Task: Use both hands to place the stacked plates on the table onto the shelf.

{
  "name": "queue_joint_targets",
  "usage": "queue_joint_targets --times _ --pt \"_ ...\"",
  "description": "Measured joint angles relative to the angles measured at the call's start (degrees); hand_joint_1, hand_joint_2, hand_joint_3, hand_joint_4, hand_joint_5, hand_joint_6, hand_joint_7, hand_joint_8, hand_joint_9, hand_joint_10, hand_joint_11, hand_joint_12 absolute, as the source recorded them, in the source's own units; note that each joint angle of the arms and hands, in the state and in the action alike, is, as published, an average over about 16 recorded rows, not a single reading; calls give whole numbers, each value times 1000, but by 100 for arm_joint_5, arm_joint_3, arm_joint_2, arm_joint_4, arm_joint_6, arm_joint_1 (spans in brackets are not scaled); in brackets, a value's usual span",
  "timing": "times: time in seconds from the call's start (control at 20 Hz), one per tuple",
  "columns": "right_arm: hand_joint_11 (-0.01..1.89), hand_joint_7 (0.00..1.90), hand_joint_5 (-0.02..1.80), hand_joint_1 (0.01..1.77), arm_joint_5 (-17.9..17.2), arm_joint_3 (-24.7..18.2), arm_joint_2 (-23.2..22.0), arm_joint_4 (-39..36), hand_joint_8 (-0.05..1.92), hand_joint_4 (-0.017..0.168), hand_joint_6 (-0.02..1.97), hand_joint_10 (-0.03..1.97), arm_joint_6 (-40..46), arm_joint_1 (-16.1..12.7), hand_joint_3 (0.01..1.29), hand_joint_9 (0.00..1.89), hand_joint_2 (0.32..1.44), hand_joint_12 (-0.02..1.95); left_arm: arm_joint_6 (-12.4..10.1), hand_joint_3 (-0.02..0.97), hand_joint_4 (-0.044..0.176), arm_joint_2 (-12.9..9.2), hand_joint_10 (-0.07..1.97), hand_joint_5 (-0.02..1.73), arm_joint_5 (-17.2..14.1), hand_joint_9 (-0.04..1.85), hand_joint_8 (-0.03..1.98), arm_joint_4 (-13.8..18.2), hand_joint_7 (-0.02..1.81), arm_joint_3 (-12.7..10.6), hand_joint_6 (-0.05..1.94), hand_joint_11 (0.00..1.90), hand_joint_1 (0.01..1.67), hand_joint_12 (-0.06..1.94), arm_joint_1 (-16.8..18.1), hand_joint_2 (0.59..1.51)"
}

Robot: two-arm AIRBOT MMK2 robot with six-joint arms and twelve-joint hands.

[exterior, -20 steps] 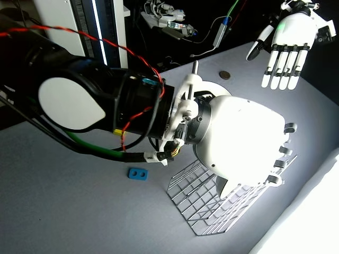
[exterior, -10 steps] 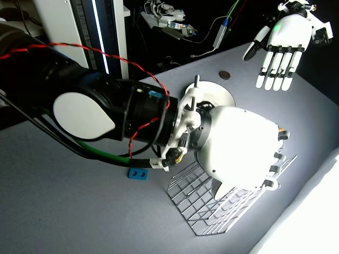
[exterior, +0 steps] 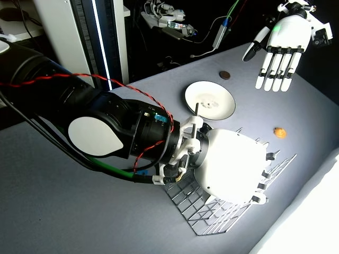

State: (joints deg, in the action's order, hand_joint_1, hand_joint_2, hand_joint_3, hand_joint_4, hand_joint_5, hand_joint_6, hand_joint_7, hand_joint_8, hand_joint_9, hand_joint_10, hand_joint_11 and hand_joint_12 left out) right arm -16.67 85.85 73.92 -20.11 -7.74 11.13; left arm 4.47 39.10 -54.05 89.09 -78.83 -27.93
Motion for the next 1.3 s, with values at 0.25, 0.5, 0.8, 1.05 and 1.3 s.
queue_joint_targets --times 0.25,0.5,0.8,1.05,1.3 --pt "396 732 632 1131 -56 54 33 -7 626 -5 1146 775 -2 61 12 635 1110 1497 0 16 8 3 12 213 -15 198 -2 5 233 -7 11 17 14 395 -12 1146" --pt "334 694 555 1101 -93 55 29 -17 425 -8 942 795 1 83 12 566 1121 1486 0 16 8 3 12 212 -28 198 -3 5 231 -13 11 17 14 401 -15 1146" --pt "298 633 501 1052 -158 -35 -56 -30 555 -6 754 867 11 49 11 525 1121 1454 0 16 8 3 12 208 -36 196 -3 5 225 -15 10 19 13 402 -20 1146" --pt "272 586 482 999 -431 -244 -214 -134 639 -5 726 897 16 -15 11 496 1108 1443 0 17 8 3 12 227 -86 214 -3 6 242 -17 10 21 13 421 -66 1146" --pt "201 457 388 986 -947 -696 -485 -511 562 -4 607 765 -103 -73 12 381 1081 1241 1 17 8 3 12 241 -259 229 -3 17 256 -14 10 23 13 431 -231 1147"
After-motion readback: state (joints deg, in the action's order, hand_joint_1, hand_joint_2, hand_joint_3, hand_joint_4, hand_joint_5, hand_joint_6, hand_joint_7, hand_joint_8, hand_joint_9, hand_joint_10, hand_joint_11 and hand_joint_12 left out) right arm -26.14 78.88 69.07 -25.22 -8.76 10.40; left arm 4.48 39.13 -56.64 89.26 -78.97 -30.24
